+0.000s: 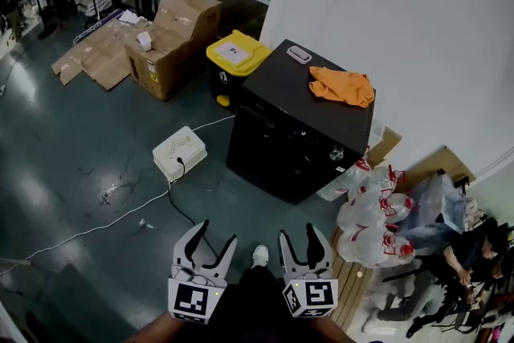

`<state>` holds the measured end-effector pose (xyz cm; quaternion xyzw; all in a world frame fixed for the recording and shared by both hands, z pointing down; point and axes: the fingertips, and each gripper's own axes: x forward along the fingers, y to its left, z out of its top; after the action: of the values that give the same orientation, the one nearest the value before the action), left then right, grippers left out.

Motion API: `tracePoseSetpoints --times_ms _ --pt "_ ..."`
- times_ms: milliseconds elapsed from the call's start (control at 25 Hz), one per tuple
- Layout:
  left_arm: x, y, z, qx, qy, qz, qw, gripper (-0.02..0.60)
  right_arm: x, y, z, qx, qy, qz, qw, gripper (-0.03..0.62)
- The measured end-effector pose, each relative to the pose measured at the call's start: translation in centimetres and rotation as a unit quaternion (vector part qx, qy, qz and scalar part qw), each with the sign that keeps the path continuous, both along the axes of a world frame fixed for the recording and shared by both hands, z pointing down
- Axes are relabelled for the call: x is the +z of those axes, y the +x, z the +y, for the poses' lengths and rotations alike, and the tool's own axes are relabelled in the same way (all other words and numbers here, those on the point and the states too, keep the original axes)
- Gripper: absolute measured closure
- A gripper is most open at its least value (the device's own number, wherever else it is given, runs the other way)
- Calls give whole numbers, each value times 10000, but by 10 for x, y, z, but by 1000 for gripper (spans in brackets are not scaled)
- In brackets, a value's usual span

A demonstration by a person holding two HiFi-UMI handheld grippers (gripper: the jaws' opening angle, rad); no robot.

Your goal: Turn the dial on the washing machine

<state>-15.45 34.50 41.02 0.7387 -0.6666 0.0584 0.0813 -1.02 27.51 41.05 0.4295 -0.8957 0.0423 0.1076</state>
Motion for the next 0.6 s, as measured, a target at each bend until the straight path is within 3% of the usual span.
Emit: tracePoseSetpoints --times_ms 240,600 --pt "13 -3 -50 66 -177 19 9998 325 18 14 -54 325 41 115 9994 318" --pt "4 9 -161 -92 -265 -404 9988 321 45 33 -180 370 -103 314 9988 318"
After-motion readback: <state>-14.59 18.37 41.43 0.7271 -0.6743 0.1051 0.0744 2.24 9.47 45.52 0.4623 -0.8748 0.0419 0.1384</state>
